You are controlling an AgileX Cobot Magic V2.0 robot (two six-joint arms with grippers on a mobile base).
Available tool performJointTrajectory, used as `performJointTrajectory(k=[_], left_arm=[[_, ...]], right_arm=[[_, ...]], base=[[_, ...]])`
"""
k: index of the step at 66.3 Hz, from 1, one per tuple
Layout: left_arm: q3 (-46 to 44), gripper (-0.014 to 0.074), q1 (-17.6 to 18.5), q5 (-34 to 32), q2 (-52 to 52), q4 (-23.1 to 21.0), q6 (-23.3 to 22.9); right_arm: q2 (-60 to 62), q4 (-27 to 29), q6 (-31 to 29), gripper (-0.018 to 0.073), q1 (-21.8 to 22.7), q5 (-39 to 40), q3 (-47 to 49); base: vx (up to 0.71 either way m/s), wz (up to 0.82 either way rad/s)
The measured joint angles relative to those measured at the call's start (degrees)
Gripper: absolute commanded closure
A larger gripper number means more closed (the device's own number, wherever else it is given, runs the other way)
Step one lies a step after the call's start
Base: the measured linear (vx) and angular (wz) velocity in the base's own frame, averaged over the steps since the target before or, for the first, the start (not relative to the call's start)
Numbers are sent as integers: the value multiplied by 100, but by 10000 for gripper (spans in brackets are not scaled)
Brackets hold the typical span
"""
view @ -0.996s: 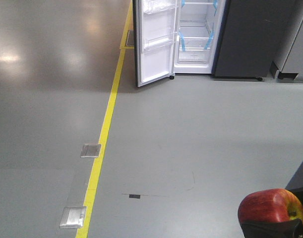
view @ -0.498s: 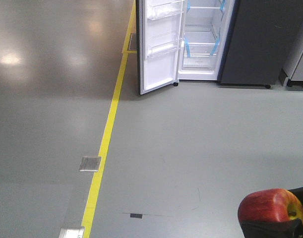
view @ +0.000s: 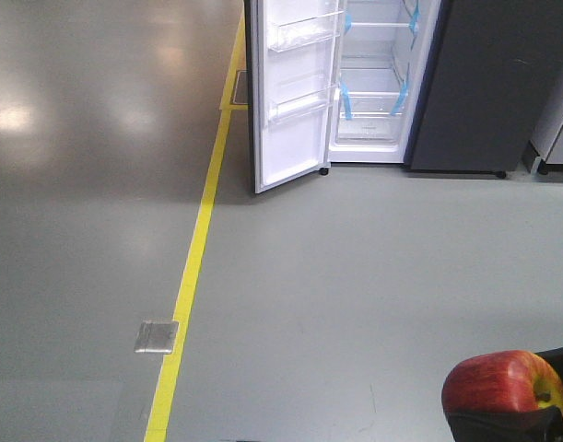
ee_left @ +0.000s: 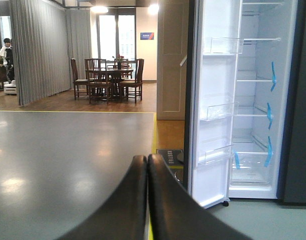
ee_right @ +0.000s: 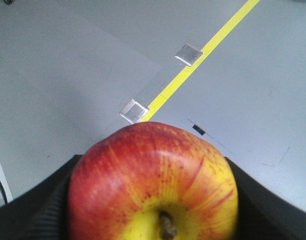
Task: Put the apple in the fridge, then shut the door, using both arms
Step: 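Drive forward along the yellow floor line toward the fridge, then approach the open fridge, holding the apple in the right gripper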
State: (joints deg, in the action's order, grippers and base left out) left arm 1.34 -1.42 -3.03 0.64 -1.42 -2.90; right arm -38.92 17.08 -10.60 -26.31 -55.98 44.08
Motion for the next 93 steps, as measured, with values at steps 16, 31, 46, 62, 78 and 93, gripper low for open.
performJointTrajectory(k=[16, 31, 46, 62, 78, 93], left_arm=[[0, 602, 0, 0, 0, 0, 0], [0, 602, 0, 0, 0, 0, 0], [0, 602, 0, 0, 0, 0, 0], [0, 602, 0, 0, 0, 0, 0], [0, 602, 0, 0, 0, 0, 0], [0, 602, 0, 0, 0, 0, 0]], right_arm=[[0, 0, 0, 373, 0, 0, 0], [0, 0, 0, 373, 0, 0, 0], [0, 0, 0, 373, 0, 0, 0], [0, 0, 0, 373, 0, 0, 0], [0, 0, 0, 373, 0, 0, 0], [0, 0, 0, 373, 0, 0, 0]], base=[[24, -7], [23, -6], [22, -4], [21, 1], [20, 2], [19, 0]])
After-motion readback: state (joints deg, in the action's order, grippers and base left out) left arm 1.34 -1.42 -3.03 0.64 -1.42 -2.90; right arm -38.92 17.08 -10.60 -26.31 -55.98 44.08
